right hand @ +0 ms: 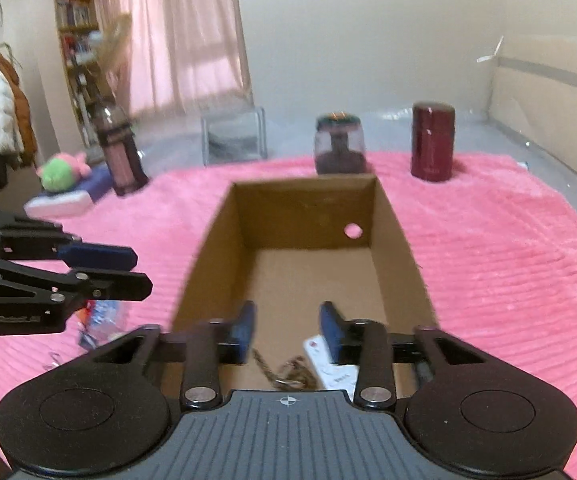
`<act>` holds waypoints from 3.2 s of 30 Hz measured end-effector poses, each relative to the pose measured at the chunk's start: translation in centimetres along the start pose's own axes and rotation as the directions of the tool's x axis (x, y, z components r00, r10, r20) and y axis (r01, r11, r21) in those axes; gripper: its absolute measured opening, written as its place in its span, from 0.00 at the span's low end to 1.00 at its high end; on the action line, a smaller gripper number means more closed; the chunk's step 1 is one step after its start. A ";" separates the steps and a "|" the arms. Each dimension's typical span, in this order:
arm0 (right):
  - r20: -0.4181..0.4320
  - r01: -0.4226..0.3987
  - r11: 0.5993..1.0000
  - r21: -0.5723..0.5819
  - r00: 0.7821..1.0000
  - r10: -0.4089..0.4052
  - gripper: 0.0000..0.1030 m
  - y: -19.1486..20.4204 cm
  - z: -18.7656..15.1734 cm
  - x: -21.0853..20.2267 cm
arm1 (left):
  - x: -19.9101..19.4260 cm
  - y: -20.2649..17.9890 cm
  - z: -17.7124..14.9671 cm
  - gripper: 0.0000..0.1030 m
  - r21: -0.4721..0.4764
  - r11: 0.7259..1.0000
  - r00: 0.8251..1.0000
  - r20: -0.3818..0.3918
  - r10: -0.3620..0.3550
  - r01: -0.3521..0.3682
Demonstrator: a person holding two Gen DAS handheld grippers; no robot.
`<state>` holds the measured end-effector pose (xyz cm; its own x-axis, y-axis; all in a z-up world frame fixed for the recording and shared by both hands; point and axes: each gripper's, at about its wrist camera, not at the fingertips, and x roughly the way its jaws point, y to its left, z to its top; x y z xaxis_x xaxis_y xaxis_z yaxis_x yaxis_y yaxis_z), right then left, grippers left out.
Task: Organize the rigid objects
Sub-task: 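Open both tools to release the items and return to the table, then grasp the wire metal stand with the left tool while the right tool grasps the beige plug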
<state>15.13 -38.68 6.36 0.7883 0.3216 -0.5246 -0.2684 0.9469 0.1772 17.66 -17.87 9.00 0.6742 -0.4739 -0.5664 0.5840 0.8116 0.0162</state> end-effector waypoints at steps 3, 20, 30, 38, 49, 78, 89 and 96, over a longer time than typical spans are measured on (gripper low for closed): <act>0.056 -0.017 1.000 0.009 0.998 0.017 0.56 1.9 -0.6 -1.4 | -2.3 1.0 -1.4 0.31 -0.049 0.998 0.998 0.028 0.048 -0.046; 0.095 -0.124 0.992 0.018 0.988 0.122 0.67 12.1 -6.2 -2.1 | -14.1 8.7 -13.7 0.78 -0.383 0.853 0.922 0.011 0.388 -0.354; 0.006 -0.107 0.993 -0.050 0.994 0.107 0.68 15.5 -9.4 0.7 | -14.2 9.7 -19.1 0.88 -0.426 0.791 0.893 -0.111 0.435 -0.438; -0.027 -0.091 0.994 -0.064 0.996 0.089 0.68 15.8 -11.2 2.4 | -11.3 8.7 -19.8 0.88 -0.398 0.809 0.899 -0.128 0.418 -0.433; -0.067 -0.057 0.994 -0.090 0.996 0.051 0.68 15.4 -13.4 4.8 | -8.0 8.9 -21.1 0.88 -0.436 0.782 0.892 -0.142 0.429 -0.446; -0.120 -0.095 0.989 -0.110 0.989 0.081 0.68 13.5 -16.6 9.2 | -0.2 8.1 -21.9 0.83 -0.399 0.697 0.796 -0.178 0.578 -0.595; -0.121 -0.108 0.986 -0.127 0.988 0.092 0.68 14.9 -16.5 9.3 | -2.4 9.3 -23.1 0.65 -0.377 0.731 0.819 -0.174 0.547 -0.569; -0.115 -0.116 0.982 -0.147 0.988 0.100 0.68 16.4 -16.2 9.9 | -4.7 11.0 -24.3 0.65 -0.390 0.737 0.831 -0.177 0.527 -0.551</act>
<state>9.54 -20.03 -9.44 0.6889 0.4122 -0.5963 -0.4369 0.8925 0.1122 9.94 1.58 -8.21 0.7880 0.0948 -0.6083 -0.1174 0.9931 0.0027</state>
